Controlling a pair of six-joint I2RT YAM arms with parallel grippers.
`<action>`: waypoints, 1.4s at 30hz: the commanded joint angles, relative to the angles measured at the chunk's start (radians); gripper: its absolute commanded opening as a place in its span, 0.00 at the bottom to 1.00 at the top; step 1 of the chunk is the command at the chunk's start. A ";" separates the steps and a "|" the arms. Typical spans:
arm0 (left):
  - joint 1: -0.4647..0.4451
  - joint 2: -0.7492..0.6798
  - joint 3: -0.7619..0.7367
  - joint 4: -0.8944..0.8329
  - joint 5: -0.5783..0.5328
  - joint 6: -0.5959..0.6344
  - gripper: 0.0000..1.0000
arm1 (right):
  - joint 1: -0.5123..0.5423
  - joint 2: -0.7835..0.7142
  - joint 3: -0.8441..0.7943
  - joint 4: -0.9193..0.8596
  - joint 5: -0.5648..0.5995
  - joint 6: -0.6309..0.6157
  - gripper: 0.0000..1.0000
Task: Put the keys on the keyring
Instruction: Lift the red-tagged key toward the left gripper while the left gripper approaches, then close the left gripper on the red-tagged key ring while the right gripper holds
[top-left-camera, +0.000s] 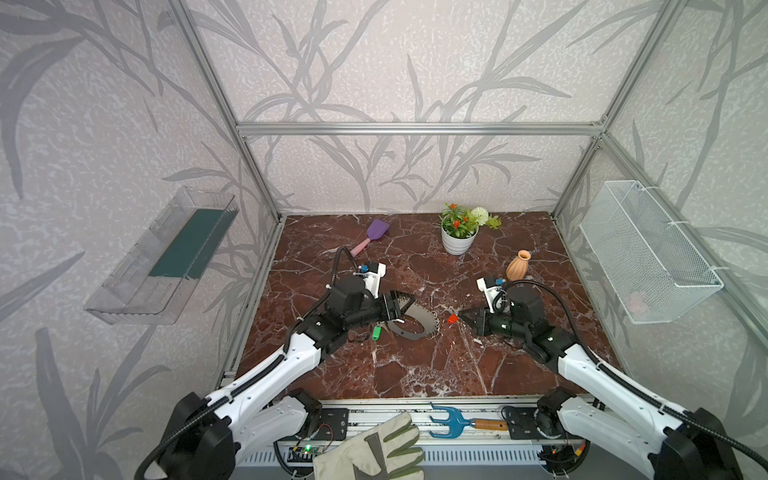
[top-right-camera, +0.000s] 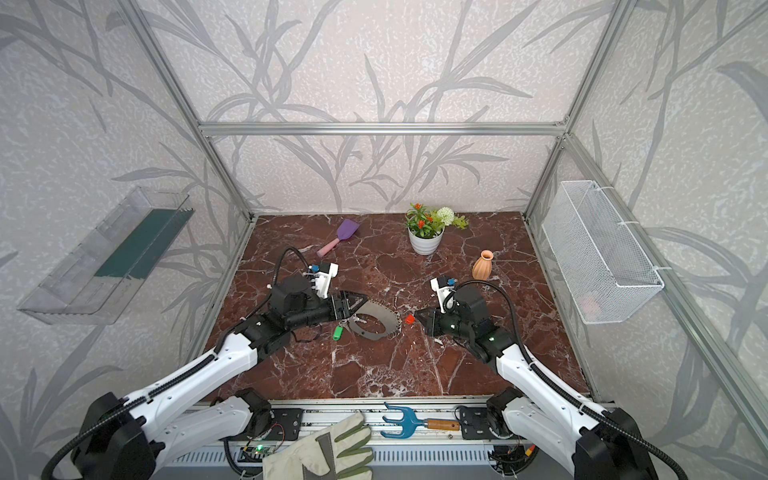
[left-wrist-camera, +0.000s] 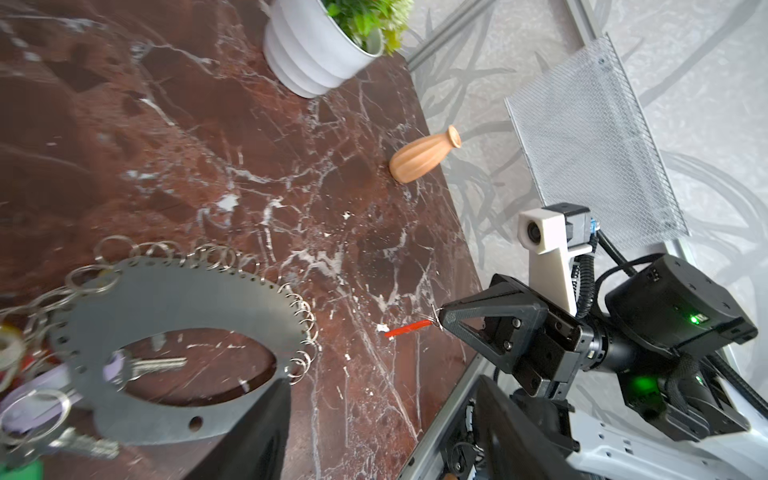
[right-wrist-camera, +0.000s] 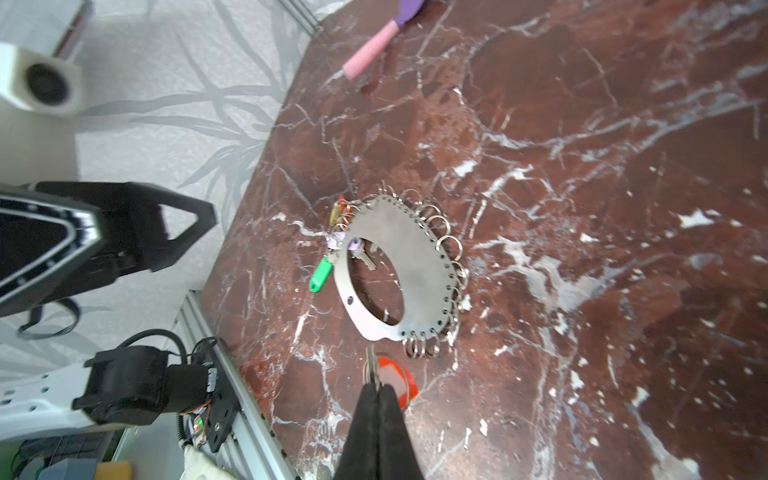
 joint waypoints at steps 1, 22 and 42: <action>-0.037 0.044 0.045 0.048 0.134 0.010 0.69 | 0.011 -0.030 0.017 0.101 -0.079 -0.032 0.00; -0.156 0.132 0.082 0.151 0.090 0.045 0.75 | 0.031 -0.022 0.006 0.296 -0.185 0.027 0.00; -0.159 0.146 0.113 0.264 0.225 -0.122 0.57 | 0.045 -0.019 -0.012 0.292 -0.144 0.012 0.00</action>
